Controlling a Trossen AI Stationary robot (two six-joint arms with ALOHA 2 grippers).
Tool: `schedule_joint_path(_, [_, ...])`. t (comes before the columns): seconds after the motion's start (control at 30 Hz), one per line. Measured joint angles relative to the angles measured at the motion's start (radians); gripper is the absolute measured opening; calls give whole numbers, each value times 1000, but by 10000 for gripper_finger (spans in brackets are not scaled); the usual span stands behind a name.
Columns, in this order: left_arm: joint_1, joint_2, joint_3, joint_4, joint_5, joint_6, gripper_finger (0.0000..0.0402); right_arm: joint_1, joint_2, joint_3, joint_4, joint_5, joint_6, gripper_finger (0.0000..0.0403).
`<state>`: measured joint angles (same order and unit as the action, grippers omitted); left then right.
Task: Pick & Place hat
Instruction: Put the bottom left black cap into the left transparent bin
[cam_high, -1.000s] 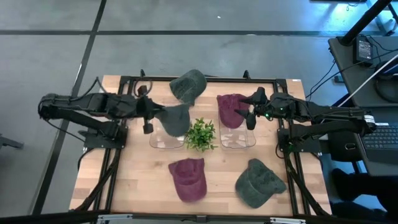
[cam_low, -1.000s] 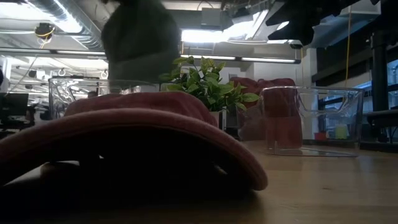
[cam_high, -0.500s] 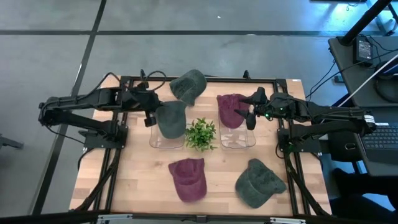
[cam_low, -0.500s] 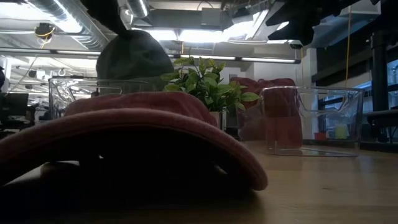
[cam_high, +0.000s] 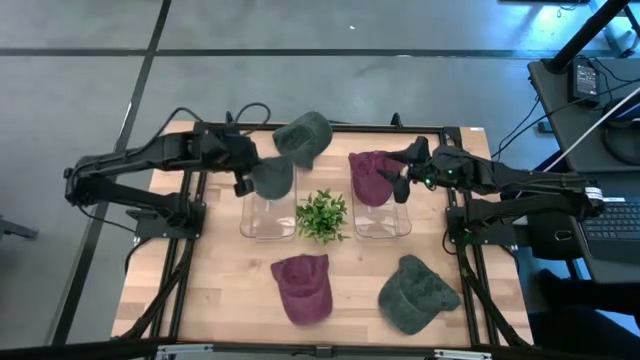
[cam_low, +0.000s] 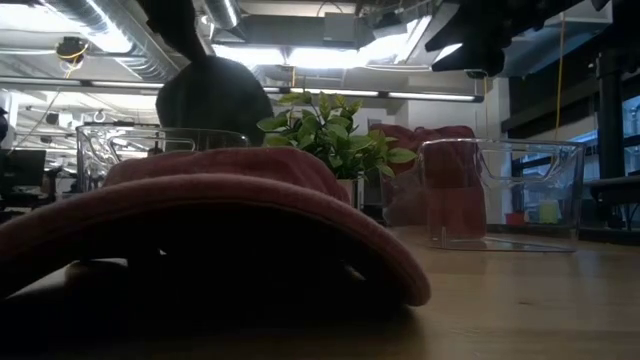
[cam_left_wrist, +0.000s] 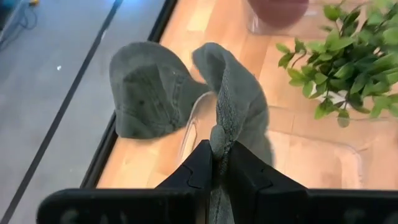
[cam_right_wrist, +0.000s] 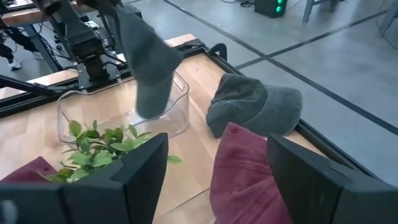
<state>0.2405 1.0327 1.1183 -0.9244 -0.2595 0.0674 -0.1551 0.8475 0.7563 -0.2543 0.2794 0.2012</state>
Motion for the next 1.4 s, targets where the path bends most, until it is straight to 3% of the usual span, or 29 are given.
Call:
schedule_joint_path(0.17, [0,73,-1,0,-17,-17,27,-16,13,0,-4,-2,0,271])
schedule_joint_path(0.47, [0,151,-1,1,-173,22,62,-18,29,0,-5,-2,5,271])
schedule_joint_path(0.8, [0,179,-1,1,-149,31,73,-18,30,0,-5,-3,8,271])
schedule_joint_path(1.17, [0,176,-1,9,-190,-28,171,-17,30,0,-5,-22,8,271])
schedule_joint_path(1.4, [0,176,-1,9,-195,-28,191,-17,30,0,-5,-22,30,271])
